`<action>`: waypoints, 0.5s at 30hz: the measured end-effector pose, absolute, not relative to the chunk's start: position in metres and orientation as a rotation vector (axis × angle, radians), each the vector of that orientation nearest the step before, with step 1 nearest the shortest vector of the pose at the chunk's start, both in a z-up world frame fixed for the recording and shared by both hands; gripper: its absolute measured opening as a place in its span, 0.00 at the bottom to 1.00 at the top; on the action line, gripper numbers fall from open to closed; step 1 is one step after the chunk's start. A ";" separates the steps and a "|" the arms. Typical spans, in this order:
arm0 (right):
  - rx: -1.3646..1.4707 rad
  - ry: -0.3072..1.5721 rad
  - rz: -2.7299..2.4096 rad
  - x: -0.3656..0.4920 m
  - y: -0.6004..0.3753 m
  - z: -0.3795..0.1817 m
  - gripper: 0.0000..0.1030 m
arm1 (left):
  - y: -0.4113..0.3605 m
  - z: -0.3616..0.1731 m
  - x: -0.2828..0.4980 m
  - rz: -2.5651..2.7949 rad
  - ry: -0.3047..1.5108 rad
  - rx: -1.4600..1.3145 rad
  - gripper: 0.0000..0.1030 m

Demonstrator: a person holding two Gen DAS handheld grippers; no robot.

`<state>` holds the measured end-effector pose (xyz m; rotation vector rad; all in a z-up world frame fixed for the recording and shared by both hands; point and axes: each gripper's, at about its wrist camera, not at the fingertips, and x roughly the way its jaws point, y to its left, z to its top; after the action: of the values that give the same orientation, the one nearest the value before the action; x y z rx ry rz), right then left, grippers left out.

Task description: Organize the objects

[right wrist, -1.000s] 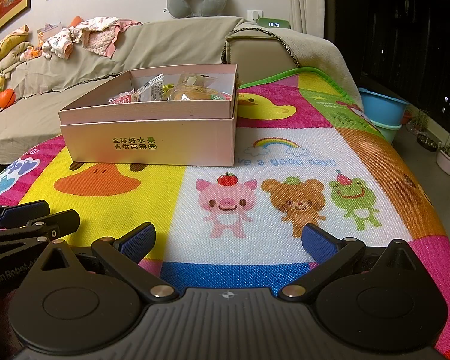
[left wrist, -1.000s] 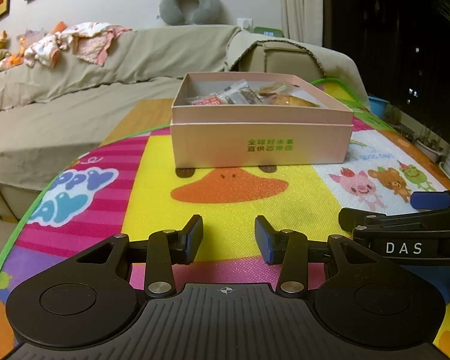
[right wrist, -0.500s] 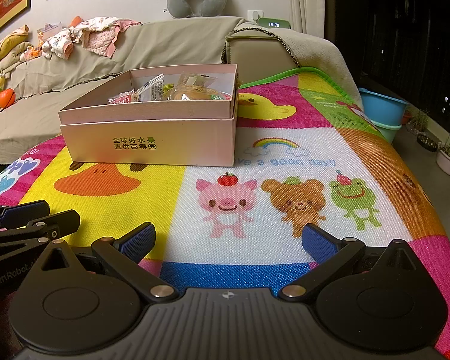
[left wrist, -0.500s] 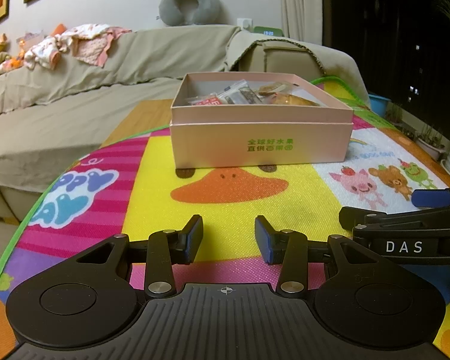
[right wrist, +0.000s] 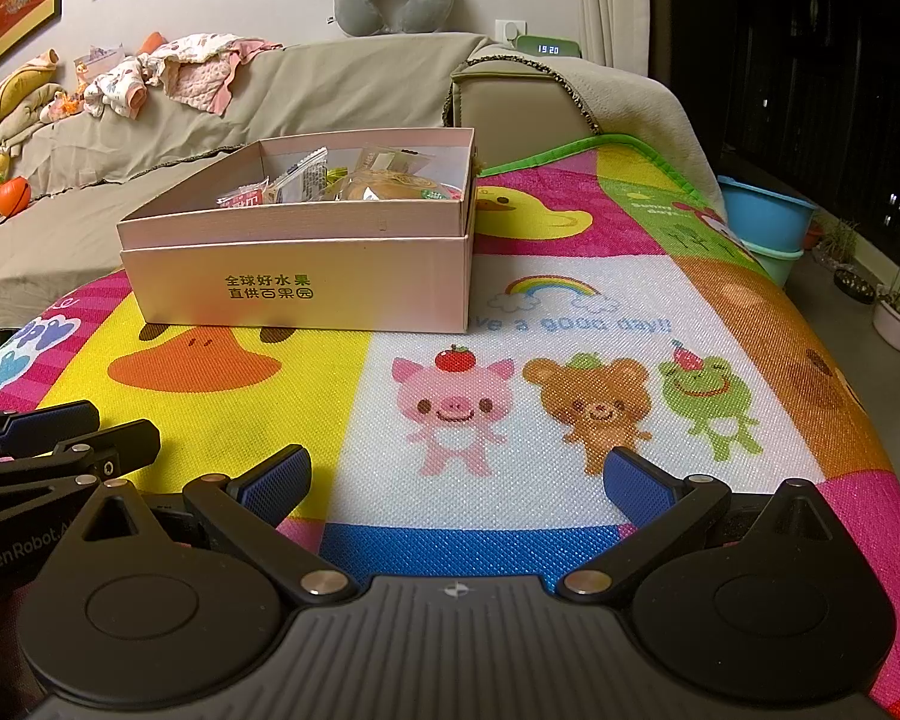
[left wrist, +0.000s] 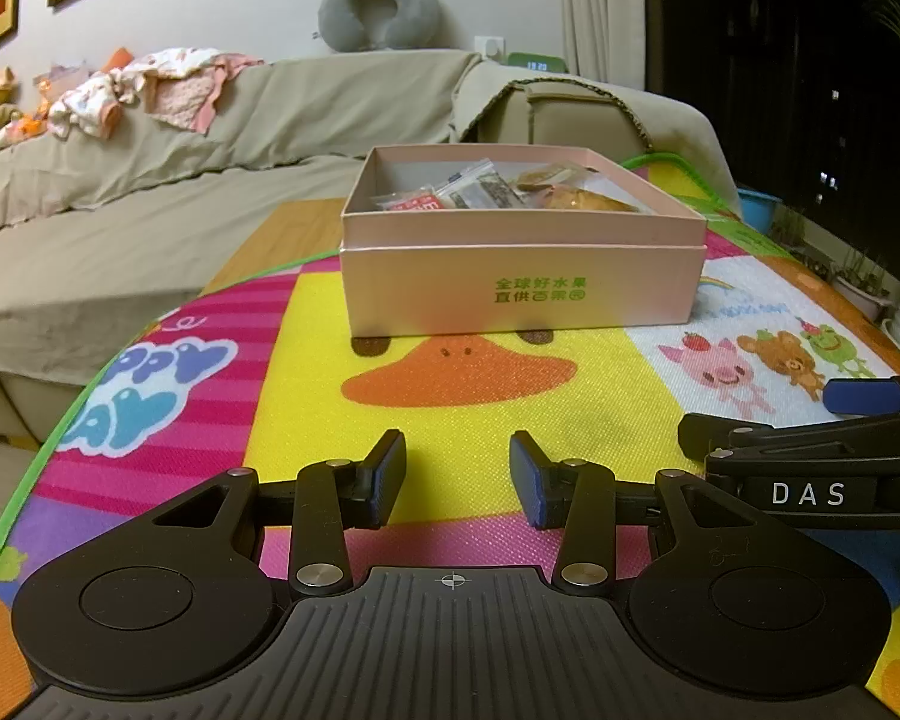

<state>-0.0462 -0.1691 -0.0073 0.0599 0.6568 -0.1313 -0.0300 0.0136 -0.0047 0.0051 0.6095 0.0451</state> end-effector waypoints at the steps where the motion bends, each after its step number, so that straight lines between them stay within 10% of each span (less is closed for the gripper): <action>1: 0.060 0.657 -0.131 -0.046 -0.169 -0.007 1.00 | 0.014 -0.005 -0.030 0.044 0.610 0.003 0.44; 15: 0.060 0.657 -0.132 -0.046 -0.169 -0.007 1.00 | 0.015 -0.004 -0.029 0.040 0.609 -0.010 0.44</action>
<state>-0.0463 -0.1692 -0.0074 0.0599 0.6570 -0.1315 -0.0293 0.0147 -0.0044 -0.0097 0.6095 0.0399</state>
